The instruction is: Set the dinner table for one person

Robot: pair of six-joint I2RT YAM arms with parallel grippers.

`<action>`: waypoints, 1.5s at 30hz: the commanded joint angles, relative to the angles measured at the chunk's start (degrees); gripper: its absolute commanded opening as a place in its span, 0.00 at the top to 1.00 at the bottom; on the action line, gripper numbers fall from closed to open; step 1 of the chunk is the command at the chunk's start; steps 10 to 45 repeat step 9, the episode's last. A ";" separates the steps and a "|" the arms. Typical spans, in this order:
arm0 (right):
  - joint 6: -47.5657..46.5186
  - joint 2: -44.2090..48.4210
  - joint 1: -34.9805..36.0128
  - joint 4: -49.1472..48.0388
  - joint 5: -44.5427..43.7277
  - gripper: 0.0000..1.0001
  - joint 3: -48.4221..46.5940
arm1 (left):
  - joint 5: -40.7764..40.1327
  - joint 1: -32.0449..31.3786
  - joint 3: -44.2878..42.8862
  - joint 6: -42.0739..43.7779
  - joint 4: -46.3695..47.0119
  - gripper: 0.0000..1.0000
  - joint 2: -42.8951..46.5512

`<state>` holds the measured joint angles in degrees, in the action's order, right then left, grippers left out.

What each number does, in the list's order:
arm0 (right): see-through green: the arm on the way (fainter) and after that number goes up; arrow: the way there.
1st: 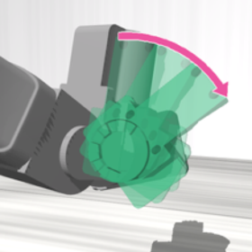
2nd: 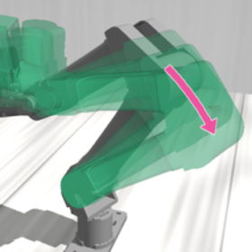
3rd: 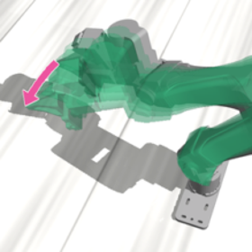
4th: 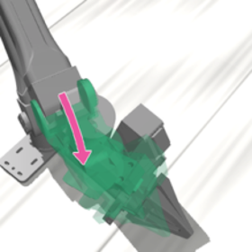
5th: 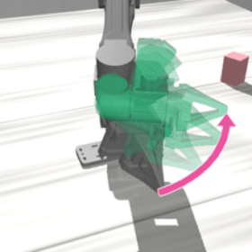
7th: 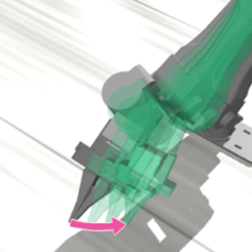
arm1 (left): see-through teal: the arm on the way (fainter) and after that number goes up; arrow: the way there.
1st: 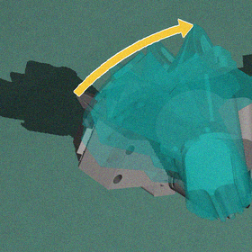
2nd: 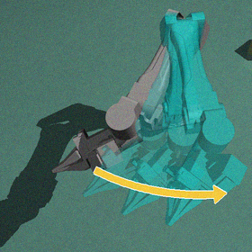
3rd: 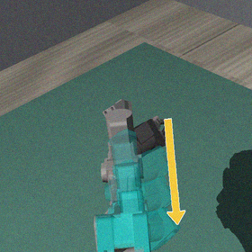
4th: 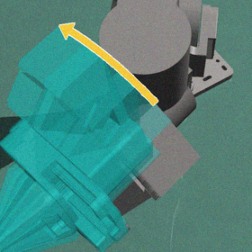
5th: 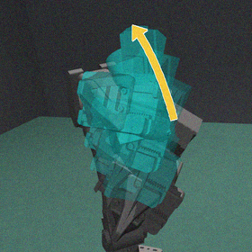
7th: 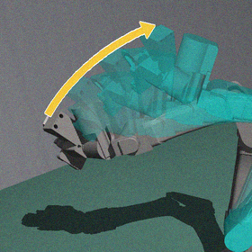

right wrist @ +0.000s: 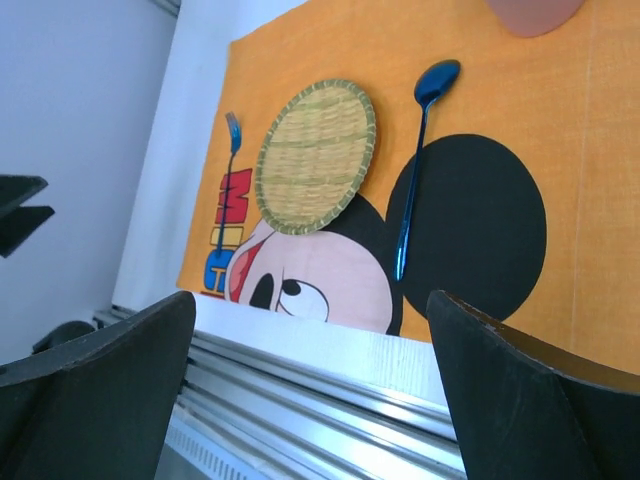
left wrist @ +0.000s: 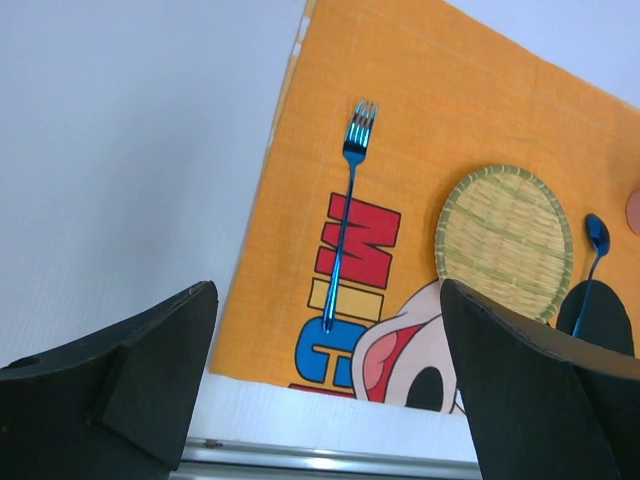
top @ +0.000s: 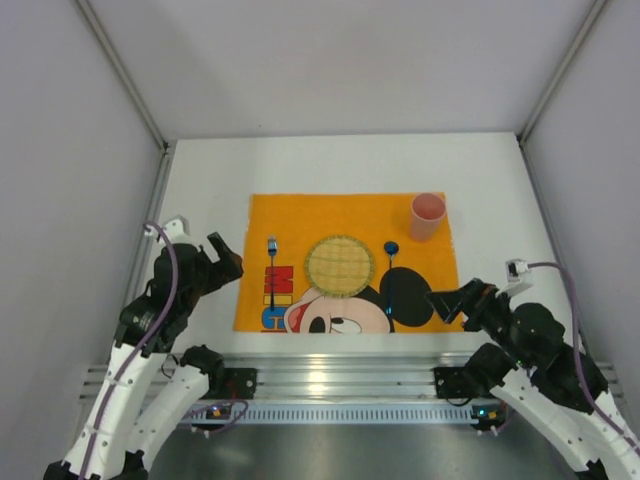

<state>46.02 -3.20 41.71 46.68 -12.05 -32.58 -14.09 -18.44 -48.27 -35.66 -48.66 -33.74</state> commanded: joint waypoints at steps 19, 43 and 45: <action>2.93 4.27 0.65 12.29 -6.13 0.00 -7.76 | -10.60 -0.11 2.48 8.59 14.73 0.02 -1.24; 2.93 4.27 0.65 12.29 -6.13 0.00 -7.76 | -10.60 -0.11 2.48 8.59 14.73 0.02 -1.24; 2.93 4.27 0.65 12.29 -6.13 0.00 -7.76 | -10.60 -0.11 2.48 8.59 14.73 0.02 -1.24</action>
